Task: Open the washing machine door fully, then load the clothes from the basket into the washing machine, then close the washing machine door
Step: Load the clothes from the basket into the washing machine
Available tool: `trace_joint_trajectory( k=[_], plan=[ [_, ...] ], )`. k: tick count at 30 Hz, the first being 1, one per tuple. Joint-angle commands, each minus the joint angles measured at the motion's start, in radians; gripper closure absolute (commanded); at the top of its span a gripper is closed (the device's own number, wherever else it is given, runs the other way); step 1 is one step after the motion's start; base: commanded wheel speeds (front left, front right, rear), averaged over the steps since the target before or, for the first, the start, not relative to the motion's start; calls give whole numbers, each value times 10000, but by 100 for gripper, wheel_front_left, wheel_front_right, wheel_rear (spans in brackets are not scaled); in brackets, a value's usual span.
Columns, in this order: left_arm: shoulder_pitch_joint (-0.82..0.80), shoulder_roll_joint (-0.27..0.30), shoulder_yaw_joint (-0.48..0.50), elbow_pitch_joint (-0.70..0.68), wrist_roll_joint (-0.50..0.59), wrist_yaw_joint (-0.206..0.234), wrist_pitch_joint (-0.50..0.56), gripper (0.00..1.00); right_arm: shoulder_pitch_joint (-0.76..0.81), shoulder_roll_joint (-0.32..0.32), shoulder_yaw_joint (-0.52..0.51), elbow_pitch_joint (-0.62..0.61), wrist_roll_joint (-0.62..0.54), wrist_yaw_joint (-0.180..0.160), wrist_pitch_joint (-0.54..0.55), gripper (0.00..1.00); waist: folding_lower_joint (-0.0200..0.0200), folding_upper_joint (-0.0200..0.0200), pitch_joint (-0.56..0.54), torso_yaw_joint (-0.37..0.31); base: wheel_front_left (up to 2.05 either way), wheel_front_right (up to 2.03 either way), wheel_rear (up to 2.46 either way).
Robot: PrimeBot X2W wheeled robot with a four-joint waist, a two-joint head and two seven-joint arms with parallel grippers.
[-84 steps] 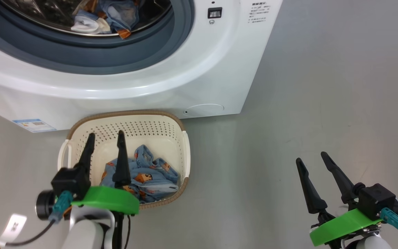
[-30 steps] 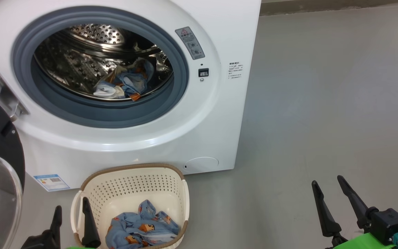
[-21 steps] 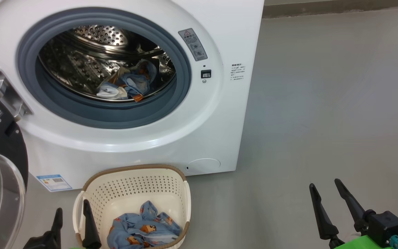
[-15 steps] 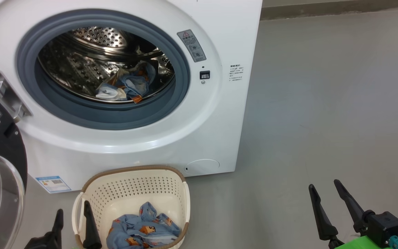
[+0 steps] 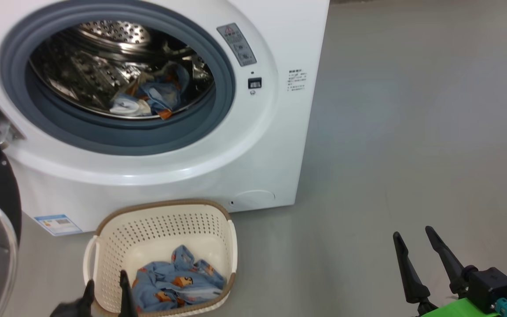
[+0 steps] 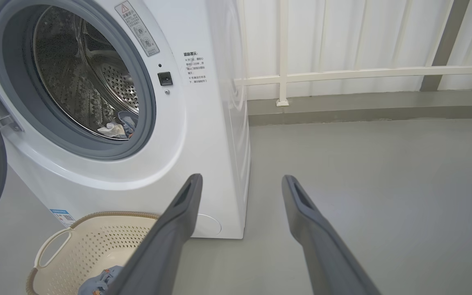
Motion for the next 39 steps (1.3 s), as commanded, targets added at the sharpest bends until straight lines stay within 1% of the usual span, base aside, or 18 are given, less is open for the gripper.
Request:
trace_joint_trajectory(
  k=[1, 4, 8, 11, 15, 19, 20, 25, 31, 39],
  plan=[
    [-657, 131, 260, 24, -3, -58, -65, 0, -323, -46, 259, -255, 74, 16, -118, 0, 0, 0, 285, -116, 0, 0, 0],
    [-1262, 135, 251, 791, -98, -141, -19, 0, -501, -29, 364, -233, 123, 16, -118, 0, 0, 0, 654, -223, 0, 0, 0],
    [-2147, 181, 401, 1896, -413, -218, 471, 0, -761, -3, 433, -186, 223, 16, -118, 0, 0, 0, 1115, -444, 0, 0, 0],
    [-2808, 191, 405, 2738, -626, -297, 1110, 0, -914, 34, 510, -139, 294, 16, -118, 0, 0, 0, 1443, -628, 0, 0, 0],
    [-3675, 361, 334, 4022, -731, -358, 2027, 0, -1057, 78, 691, -46, 381, 16, -118, 0, 0, 0, 1883, -871, 0, 0, 0],
    [-4577, 587, 249, 5334, -735, -455, 2556, 0, -1166, 70, 824, 48, 458, 16, -118, 0, 0, 0, 2357, -1030, 0, 0, 0],
    [-4577, 587, 249, 5334, -735, -455, 2556, 0, -1166, 70, 824, 48, 458, 16, -118, 0, 0, 0, 2357, -1030, 0, 0, 0],
    [-5679, 600, 398, 6938, -1062, -569, 3128, 0, -1415, -39, 959, 95, 538, 16, -118, 0, 0, 0, 3011, -1123, 0, 0, 0],
    [-6840, 503, 734, 8167, -1556, -557, 3282, 0, -1793, -223, 1337, 136, 668, 16, -118, 0, 0, 0, 3940, -1205, 0, 0, 0],
    [-7841, 685, 846, 9025, -1721, -179, 3444, 0, -2190, -390, 1588, 148, 832, 16, -118, 0, 0, 0, 5074, -1465, 0, 0, 0]
  ],
)
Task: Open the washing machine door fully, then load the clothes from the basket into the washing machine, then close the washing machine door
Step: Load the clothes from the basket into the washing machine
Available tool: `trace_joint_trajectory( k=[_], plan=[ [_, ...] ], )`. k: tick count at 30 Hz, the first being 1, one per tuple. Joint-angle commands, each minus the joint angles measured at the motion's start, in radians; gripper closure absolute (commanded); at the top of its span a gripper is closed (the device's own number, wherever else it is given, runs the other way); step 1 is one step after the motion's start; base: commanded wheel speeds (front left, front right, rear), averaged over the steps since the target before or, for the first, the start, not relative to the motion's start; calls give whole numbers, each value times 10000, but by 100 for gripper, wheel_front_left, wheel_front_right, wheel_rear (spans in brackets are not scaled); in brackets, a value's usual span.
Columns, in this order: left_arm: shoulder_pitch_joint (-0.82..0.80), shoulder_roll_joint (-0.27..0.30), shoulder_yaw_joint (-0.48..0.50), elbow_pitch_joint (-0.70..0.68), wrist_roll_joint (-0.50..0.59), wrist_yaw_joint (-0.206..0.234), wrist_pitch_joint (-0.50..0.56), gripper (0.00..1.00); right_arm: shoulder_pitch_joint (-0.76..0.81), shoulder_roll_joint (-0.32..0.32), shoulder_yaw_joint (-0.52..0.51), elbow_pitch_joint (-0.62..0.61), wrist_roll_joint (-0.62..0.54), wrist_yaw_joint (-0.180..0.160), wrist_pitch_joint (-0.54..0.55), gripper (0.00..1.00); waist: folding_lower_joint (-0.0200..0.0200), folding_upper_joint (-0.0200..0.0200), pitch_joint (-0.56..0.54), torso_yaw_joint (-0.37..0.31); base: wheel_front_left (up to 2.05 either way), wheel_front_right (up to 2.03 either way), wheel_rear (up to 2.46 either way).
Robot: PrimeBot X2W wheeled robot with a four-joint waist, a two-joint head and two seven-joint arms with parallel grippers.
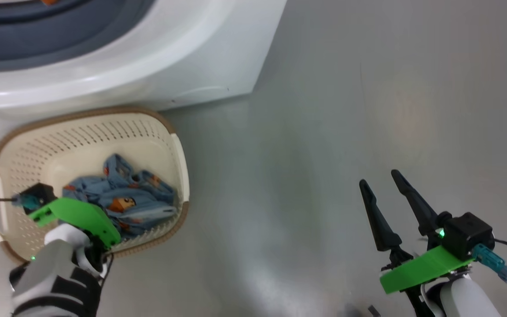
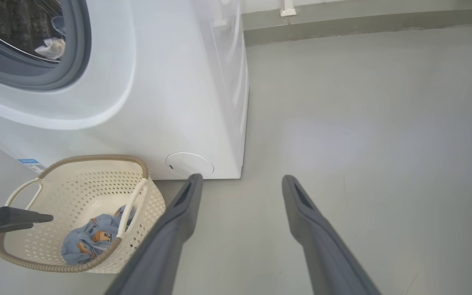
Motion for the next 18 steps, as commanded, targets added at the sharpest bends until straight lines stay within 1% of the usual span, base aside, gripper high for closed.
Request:
trace_joint_trajectory(
  k=[1, 8, 18],
  plan=[
    [-154, 422, 286, 0, -113, 100, 11, 0, -104, -95, 272, -203, 189, 16, -118, 0, 0, -1, 771, -305, 0, 0, 0],
    [-805, 588, 421, 202, -346, 188, 105, 0, -280, -134, 272, -222, 309, 16, -118, 0, 0, -1, 1675, -595, 0, 0, 0],
    [-1468, 674, 546, 305, -580, 388, -32, 0, -512, -254, 135, -267, 387, 16, -118, 0, 0, -1, 2787, -705, 0, 0, 0]
  ],
)
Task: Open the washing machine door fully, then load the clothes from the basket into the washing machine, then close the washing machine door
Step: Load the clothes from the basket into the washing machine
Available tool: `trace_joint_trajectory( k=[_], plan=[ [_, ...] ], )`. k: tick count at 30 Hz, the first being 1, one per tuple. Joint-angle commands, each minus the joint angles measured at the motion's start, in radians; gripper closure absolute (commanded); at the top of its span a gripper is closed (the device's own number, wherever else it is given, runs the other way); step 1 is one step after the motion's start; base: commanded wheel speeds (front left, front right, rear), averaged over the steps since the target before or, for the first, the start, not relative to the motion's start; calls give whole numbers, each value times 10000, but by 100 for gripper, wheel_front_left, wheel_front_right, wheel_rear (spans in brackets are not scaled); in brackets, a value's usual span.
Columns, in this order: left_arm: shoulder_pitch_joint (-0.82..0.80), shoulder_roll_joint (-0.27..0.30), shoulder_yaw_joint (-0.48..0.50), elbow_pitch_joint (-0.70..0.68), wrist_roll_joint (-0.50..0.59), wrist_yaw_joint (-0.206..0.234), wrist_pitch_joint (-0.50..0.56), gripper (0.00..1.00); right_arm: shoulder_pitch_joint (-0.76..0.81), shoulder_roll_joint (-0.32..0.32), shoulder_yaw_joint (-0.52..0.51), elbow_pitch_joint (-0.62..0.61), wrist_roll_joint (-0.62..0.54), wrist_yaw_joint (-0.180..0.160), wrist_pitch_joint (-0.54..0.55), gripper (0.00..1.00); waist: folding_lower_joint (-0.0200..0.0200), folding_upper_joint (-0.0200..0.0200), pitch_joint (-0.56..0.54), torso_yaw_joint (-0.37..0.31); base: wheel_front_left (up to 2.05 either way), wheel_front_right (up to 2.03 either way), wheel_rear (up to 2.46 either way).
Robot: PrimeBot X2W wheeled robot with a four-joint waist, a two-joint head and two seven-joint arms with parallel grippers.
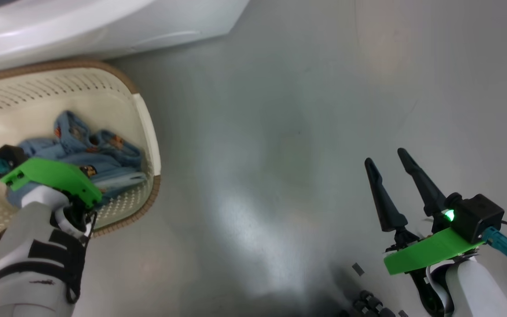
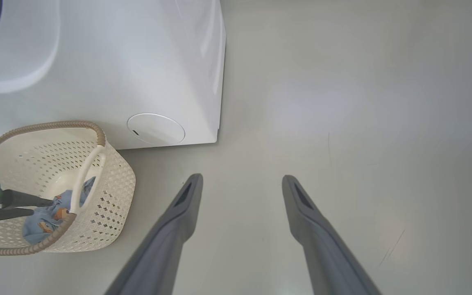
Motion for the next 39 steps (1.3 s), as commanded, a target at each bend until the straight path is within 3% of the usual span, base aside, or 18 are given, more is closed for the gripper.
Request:
trace_joint_trajectory(
  k=[1, 28, 29, 30, 31, 34, 36, 39],
  plan=[
    [12, 334, 165, -38, -40, 132, -72, 0, 168, -166, 140, -202, 40, 16, -118, 0, 0, 0, 553, -87, 0, 0, 0],
    [-855, 623, -88, 49, -113, 346, -203, 0, 222, -359, -49, -507, 170, 16, -118, 0, 0, 0, 1756, -404, 0, 0, 0],
    [-886, 630, -137, 49, -75, 304, -333, 40, 220, -372, -65, -524, 177, 16, -118, 0, 0, 0, 1798, -406, 0, 0, 0],
    [-895, 631, -199, 50, -25, 289, -396, 69, 218, -380, -86, -539, 180, 16, -118, 0, 0, 0, 1827, -408, 0, 0, 0],
    [-894, 634, -244, 51, 7, 298, -419, 86, 219, -392, -108, -559, 181, 16, -118, 0, 0, 0, 1853, -407, 0, 0, 0],
    [-887, 628, -280, 54, 5, 363, -456, 83, 224, -425, -182, -644, 194, 16, -118, 0, 0, 0, 1934, -409, 0, 0, 0],
    [-887, 611, -320, 56, 15, 374, -490, 100, 222, -443, -243, -689, 194, 16, -118, 0, 0, 0, 1981, -398, 0, 0, 0],
    [-898, 558, -375, 58, 24, 363, -619, 100, 201, -478, -333, -693, 175, 16, -118, 0, 0, 0, 2023, -335, 0, 0, 0]
  ],
)
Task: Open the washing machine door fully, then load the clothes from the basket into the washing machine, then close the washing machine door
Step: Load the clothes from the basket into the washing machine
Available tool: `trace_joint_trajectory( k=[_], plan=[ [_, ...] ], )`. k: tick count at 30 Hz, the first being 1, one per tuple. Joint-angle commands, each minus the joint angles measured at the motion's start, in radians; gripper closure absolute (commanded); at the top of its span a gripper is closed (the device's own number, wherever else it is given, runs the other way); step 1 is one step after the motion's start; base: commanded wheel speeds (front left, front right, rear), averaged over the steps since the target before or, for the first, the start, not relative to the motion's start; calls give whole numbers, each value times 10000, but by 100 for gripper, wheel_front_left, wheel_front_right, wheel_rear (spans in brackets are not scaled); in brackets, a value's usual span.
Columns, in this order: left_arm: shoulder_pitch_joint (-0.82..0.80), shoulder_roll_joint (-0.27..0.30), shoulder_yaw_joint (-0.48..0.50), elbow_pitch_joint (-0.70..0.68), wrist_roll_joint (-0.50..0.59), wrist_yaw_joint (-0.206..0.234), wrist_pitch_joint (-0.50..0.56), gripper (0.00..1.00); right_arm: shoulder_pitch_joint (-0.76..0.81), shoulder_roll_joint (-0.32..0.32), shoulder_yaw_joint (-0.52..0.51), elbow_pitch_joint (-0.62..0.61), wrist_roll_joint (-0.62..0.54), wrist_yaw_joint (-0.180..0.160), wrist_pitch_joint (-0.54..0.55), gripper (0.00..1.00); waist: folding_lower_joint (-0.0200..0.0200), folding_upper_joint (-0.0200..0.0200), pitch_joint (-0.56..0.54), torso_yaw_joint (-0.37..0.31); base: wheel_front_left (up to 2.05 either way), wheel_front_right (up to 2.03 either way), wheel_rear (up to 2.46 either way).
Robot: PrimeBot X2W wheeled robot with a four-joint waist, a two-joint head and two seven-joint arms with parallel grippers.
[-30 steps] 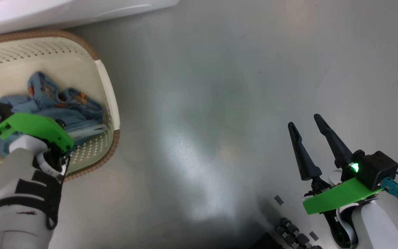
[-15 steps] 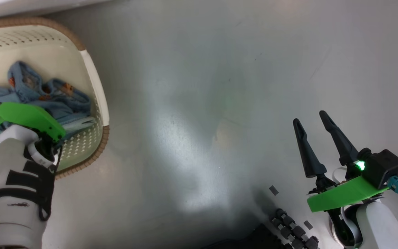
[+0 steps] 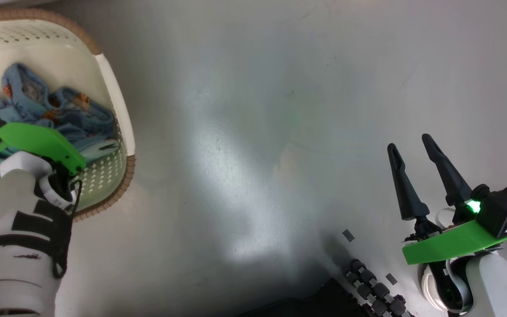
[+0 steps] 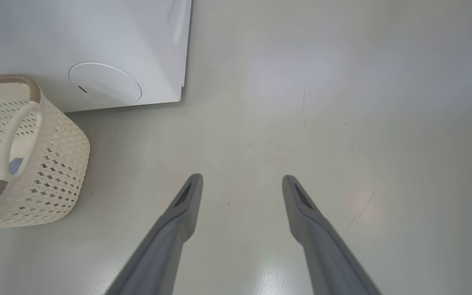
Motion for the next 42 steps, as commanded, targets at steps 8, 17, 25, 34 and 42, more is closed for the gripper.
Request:
trace_joint_trajectory(
  k=[8, 17, 25, 34, 42],
  plan=[
    [639, 109, 430, -30, -348, -121, -1096, 100, 195, -62, 66, -20, 51, 16, -118, 0, 0, 0, -632, 312, 0, 0, 0],
    [1476, -197, 626, -31, -654, -838, -2546, 100, 386, -2, -100, 183, -32, 16, -118, 0, 0, 0, -1959, 810, 0, 0, 0],
    [2531, -507, 701, -554, -676, -1378, -2985, 100, 809, 144, -225, 317, -160, 16, -118, 0, 0, 0, -3553, 1283, 0, 0, 0],
    [4688, -743, 1183, -3317, 54, -1433, -2996, 100, 1423, 283, -284, 424, -353, 16, -118, 0, 0, 0, -5384, 1683, 0, 0, 0],
    [6541, -774, 823, -5584, 60, -1562, -2997, 100, 2015, 429, -320, 442, -569, 16, -118, 0, 0, 0, -6947, 1845, 0, 0, 0]
  ],
)
